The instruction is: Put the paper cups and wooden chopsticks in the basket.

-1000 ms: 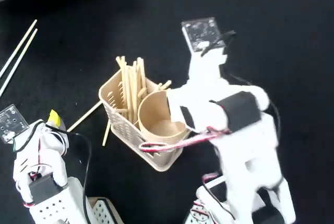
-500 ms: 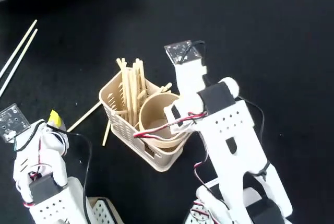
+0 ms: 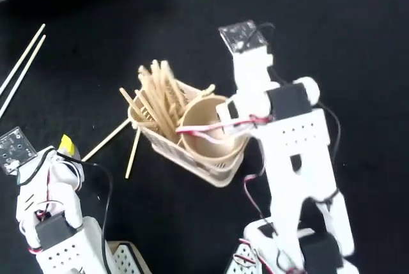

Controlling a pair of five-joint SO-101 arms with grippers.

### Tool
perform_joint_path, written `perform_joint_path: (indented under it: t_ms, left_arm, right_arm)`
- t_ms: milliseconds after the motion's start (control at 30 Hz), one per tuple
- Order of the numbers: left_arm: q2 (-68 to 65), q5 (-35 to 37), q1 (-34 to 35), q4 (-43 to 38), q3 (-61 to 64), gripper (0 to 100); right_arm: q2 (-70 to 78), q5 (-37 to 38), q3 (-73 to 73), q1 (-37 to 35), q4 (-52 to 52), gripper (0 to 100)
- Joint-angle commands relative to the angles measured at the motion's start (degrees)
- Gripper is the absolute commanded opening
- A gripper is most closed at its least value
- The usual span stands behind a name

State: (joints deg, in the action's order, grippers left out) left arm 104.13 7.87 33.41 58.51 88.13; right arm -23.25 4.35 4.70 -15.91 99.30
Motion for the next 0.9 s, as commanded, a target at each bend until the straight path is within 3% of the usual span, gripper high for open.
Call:
perform_joint_path:
  t_ms: [0, 233, 433, 500, 667, 867]
  left_arm:
    - [0.44, -0.62, 0.13, -0.53, -0.13, 20]
    - [0.44, -0.62, 0.13, -0.53, -0.13, 20]
    - [0.44, -0.62, 0.13, -0.53, -0.13, 20]
    - [0.44, -0.62, 0.13, -0.53, -0.13, 20]
    - [0.44, -0.70, 0.04, -0.53, -0.13, 20]
    - [0.44, -2.11, 0.04, -0.53, -0.31, 20]
  right_arm:
    - [5.05, 7.12, -10.15, 3.43, 1.49, 1.1]
    - [23.96, 16.09, -27.56, 8.88, 1.67, 1.2]
    - [30.81, 23.38, -35.38, 11.16, 1.58, 1.5]
    - [31.34, 24.79, -35.65, 11.96, 1.76, 6.1]
    - [30.90, 22.33, -36.53, 13.98, 1.67, 31.5]
    - [24.48, 22.07, -36.53, 14.77, 1.76, 30.7]
